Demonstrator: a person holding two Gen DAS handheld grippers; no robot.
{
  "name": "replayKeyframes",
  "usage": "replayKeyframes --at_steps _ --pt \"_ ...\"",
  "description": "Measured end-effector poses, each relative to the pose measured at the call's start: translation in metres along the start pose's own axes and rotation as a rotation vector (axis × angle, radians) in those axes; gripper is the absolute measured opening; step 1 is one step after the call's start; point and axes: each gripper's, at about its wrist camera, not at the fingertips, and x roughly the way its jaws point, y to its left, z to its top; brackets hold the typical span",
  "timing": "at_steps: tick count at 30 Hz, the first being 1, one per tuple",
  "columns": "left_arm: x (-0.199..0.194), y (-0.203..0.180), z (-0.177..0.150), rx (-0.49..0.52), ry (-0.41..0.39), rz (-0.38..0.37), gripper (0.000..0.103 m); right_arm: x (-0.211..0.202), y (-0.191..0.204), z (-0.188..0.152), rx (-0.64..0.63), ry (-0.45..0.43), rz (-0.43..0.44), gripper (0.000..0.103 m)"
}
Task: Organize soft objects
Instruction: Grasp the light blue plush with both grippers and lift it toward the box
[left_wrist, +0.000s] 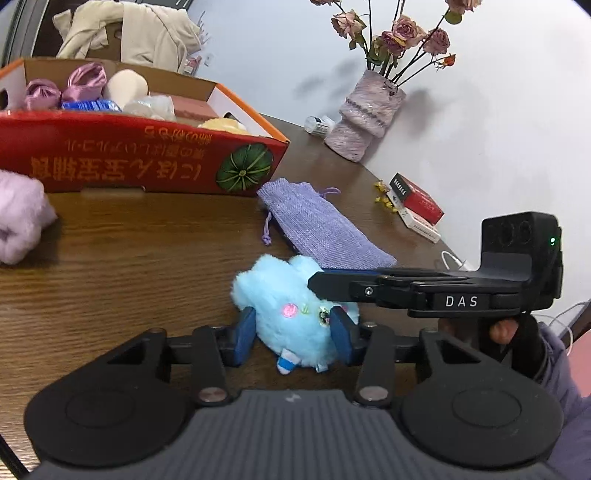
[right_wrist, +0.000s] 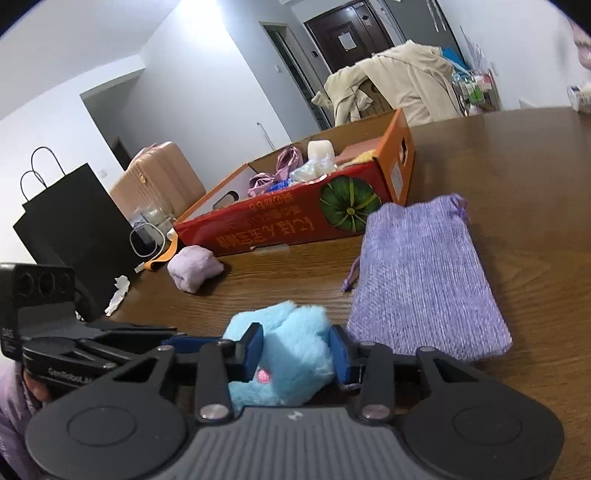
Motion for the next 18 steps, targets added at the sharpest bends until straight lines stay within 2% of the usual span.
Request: replayKeyframes --at_steps 6,12,15,18 --pt "0.002 0.011 -0.005 -0.029 -0.017 -0.054 0.044 0.000 -0.001 0.000 0.007 -0.002 0.013 0.036" --pt "-0.004 0.003 0.000 -0.018 0.000 -0.036 0.040 -0.005 0.012 0.002 -0.036 -0.001 -0.016 0.034" --pt "-0.031 -0.009 0.002 0.045 -0.071 -0.006 0.037 -0.017 0.032 0.003 -0.061 -0.040 -0.008 0.034" --pt "-0.064 -0.012 0.010 0.066 -0.140 0.000 0.036 -0.025 0.055 0.013 -0.084 -0.087 0.023 0.034"
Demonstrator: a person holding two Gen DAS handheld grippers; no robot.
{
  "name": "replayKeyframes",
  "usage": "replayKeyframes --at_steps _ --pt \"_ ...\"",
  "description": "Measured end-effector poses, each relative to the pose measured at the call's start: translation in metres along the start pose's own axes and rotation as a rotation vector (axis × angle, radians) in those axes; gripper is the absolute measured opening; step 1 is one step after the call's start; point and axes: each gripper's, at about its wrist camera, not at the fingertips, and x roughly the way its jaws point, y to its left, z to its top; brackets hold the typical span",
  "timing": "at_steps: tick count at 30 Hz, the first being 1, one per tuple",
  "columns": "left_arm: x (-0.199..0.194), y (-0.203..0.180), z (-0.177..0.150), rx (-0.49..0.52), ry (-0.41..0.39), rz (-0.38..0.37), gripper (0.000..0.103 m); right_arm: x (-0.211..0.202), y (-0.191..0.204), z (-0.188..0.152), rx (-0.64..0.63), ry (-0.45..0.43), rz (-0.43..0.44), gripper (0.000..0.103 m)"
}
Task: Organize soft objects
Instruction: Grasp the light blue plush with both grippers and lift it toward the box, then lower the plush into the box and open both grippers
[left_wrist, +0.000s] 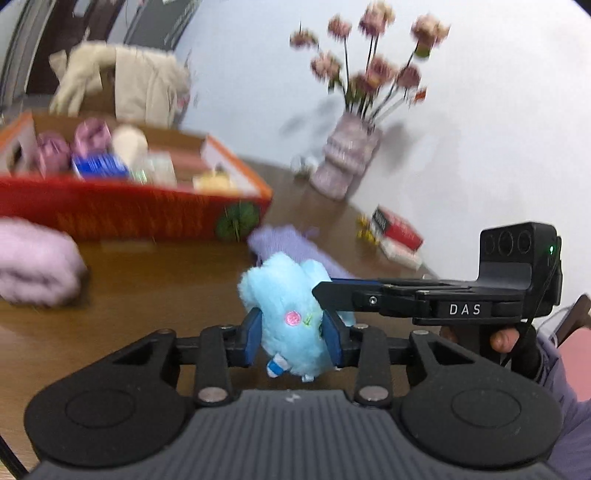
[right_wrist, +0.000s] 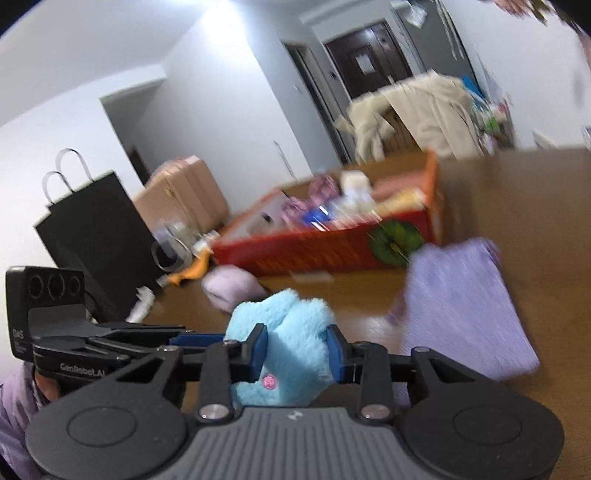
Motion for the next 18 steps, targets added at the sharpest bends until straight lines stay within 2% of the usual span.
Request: replayKeyframes --at_steps 6,11,18 --pt "-0.037 0.012 0.048 0.069 -0.111 0.113 0.035 0.030 0.046 0.062 -0.117 -0.053 0.002 0.033" --pt "-0.031 0.065 0.099 0.036 -0.151 0.197 0.035 0.094 0.063 0.119 -0.166 -0.052 -0.014 0.032" --pt "0.016 0.173 0.139 -0.097 -0.073 0.279 0.035 0.225 0.041 0.162 -0.093 0.074 -0.054 0.032"
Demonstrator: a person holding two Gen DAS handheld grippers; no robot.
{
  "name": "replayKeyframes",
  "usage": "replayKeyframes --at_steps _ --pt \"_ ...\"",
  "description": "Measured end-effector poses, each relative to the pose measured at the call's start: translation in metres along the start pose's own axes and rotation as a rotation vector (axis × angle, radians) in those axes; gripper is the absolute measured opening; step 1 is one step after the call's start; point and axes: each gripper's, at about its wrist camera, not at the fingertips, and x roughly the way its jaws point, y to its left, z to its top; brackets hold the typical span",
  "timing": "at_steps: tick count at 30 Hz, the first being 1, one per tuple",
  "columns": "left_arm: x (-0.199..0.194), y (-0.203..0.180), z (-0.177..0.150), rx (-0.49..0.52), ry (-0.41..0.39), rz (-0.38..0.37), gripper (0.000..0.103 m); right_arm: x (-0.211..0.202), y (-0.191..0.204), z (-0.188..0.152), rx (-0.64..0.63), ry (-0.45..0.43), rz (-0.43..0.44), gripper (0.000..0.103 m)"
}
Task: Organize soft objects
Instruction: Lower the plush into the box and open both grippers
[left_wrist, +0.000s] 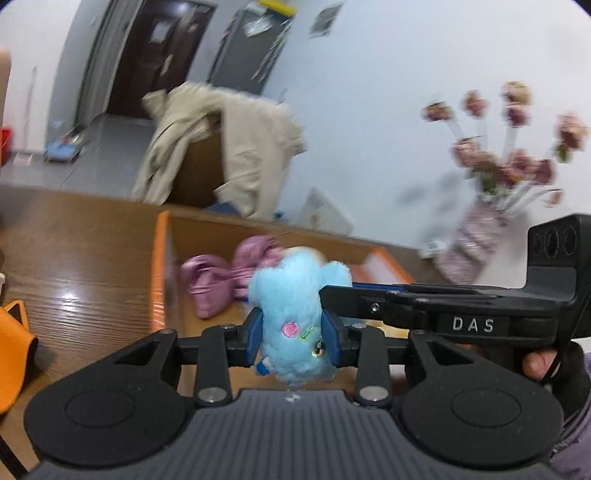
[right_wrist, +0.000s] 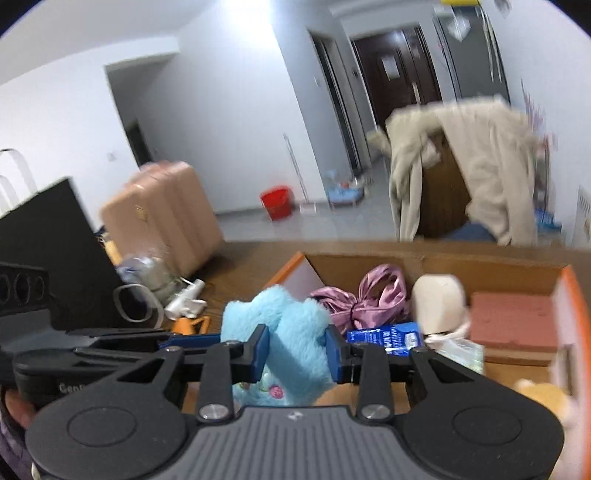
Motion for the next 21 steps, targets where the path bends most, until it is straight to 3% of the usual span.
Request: replayKeyframes --at_steps 4,6,13,18,21 --pt "0.033 0.020 0.003 0.093 0.038 0.111 0.034 0.054 -0.011 0.004 0.022 0.078 -0.039 0.030" --pt "0.038 0.012 0.003 0.185 0.027 0.164 0.033 0.071 -0.014 0.003 0.012 0.115 -0.066 0.019" --pt "0.039 0.001 -0.005 0.248 0.047 0.185 0.033 0.095 -0.008 0.006 -0.040 0.228 -0.102 0.016" --pt "0.016 -0.012 -0.006 0.256 0.010 0.210 0.041 0.087 -0.016 0.008 0.001 0.190 -0.068 0.030" --pt "-0.009 -0.021 -0.001 0.264 -0.010 0.229 0.043 0.051 -0.013 0.011 0.001 0.120 -0.089 0.034"
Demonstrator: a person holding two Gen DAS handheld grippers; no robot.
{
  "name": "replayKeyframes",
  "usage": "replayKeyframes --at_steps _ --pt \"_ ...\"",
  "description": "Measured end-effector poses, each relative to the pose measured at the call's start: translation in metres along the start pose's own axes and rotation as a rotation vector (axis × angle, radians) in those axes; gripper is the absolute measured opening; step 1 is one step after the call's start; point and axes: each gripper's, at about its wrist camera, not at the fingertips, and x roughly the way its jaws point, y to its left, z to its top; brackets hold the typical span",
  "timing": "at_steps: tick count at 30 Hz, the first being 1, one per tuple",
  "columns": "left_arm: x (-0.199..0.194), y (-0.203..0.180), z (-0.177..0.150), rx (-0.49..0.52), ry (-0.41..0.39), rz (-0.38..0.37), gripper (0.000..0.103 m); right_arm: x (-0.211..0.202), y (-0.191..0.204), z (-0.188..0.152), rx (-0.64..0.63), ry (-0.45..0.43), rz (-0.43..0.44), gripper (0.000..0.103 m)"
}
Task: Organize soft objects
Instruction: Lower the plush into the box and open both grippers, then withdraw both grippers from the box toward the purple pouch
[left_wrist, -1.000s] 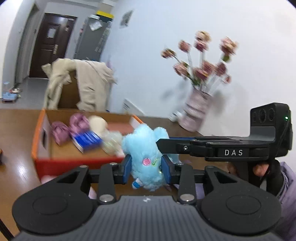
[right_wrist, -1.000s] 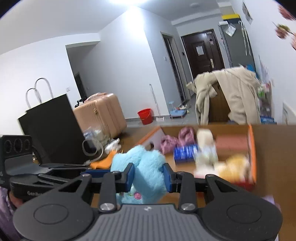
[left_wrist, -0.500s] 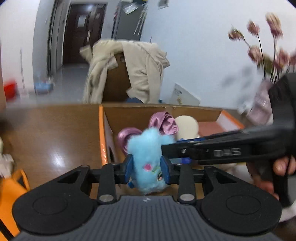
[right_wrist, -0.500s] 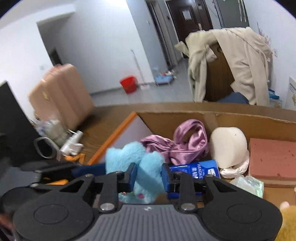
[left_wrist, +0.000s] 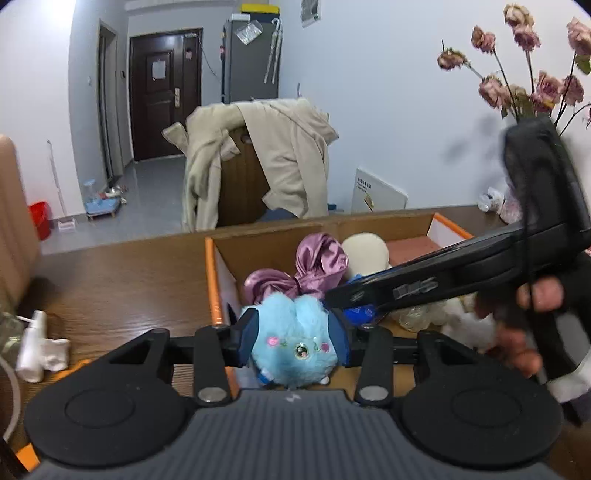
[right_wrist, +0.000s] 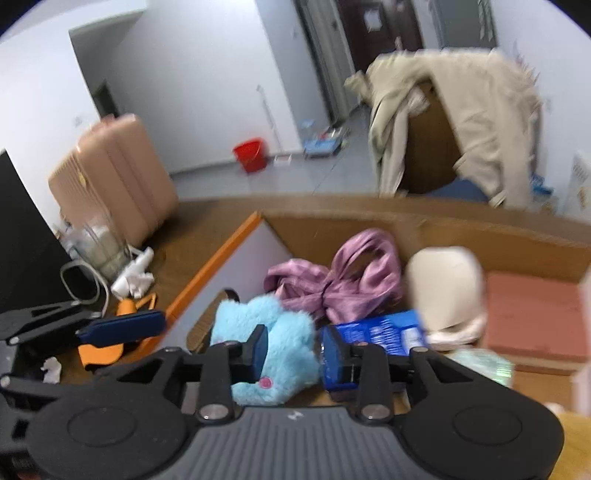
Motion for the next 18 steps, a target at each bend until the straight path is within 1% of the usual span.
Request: replayKeyframes --at_steps 1,3,6,7,8,9,10,12,13,15,18 --pt "-0.013 -0.001 0.003 -0.003 -0.007 0.007 0.045 -0.014 0.001 0.001 0.000 -0.017 0.000 0.036" --pt "-0.037 -0.003 0.007 -0.004 -0.026 0.021 0.046 -0.051 0.005 0.001 -0.004 -0.059 0.003 0.047" --pt "-0.074 -0.009 0.010 0.005 -0.061 0.031 0.051 -0.109 0.013 -0.004 -0.046 -0.117 -0.025 0.050" --pt "-0.089 -0.011 0.009 0.008 -0.082 0.034 0.055 -0.129 0.015 -0.007 -0.058 -0.135 -0.033 0.052" --pt "-0.103 -0.013 0.006 0.008 -0.101 0.038 0.059 -0.150 0.017 -0.013 -0.070 -0.152 -0.045 0.055" --pt "-0.118 -0.015 0.001 0.002 -0.118 0.041 0.060 -0.168 0.017 -0.018 -0.080 -0.167 -0.054 0.057" --pt "-0.126 -0.017 -0.003 0.000 -0.126 0.038 0.062 -0.187 0.018 -0.025 -0.092 -0.183 -0.063 0.058" --pt "-0.146 -0.021 -0.016 -0.005 -0.135 0.034 0.063 -0.218 0.019 -0.042 -0.113 -0.204 -0.077 0.064" --pt "-0.155 -0.023 -0.021 -0.004 -0.136 0.035 0.064 -0.234 0.019 -0.054 -0.120 -0.218 -0.080 0.065" --pt "-0.174 -0.028 -0.034 0.011 -0.146 0.033 0.066 -0.256 0.019 -0.075 -0.127 -0.230 -0.083 0.069" --pt "-0.201 -0.041 -0.053 0.042 -0.186 0.038 0.073 -0.282 0.021 -0.110 -0.139 -0.254 -0.082 0.072"
